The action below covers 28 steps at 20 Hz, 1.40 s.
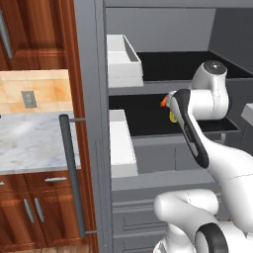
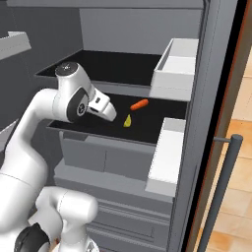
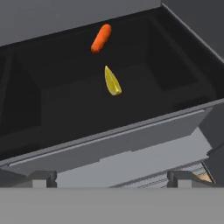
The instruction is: Take the lemon wedge from the fridge and place it on the plate with fish on the dining counter.
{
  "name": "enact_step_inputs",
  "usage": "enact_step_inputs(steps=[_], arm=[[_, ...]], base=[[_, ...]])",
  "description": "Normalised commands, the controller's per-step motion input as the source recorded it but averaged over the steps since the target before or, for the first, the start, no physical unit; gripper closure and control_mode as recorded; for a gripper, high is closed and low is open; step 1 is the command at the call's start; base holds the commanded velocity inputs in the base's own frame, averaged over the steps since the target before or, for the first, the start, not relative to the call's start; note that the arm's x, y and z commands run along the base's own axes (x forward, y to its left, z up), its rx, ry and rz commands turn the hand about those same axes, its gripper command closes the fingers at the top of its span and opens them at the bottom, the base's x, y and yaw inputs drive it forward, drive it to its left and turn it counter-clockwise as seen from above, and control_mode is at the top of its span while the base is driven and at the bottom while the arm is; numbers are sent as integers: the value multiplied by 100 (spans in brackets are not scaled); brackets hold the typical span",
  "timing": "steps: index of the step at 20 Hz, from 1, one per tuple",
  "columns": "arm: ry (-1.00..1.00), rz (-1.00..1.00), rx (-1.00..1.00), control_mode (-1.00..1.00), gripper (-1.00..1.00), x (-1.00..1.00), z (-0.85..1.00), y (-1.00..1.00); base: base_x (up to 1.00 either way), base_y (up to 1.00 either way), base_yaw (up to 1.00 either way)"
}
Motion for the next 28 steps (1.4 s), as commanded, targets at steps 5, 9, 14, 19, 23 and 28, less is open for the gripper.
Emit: enact_step_inputs(steps=[5, 9, 14, 19, 23, 28], arm=[[0, 14, -3, -100, -100, 5, -16, -59], [0, 0, -7, -100, -100, 34, -29, 12], [0, 0, 0, -100, -100, 75, -35, 6], [0, 0, 0, -100, -100, 87, -33, -2], [0, 5, 0, -100, -100, 29, -46, -29], [0, 6, 0, -100, -100, 32, -32, -31]], base=[[0, 0, 0], [0, 0, 0], [0, 0, 0], [0, 0, 0], [0, 0, 0], [0, 0, 0]])
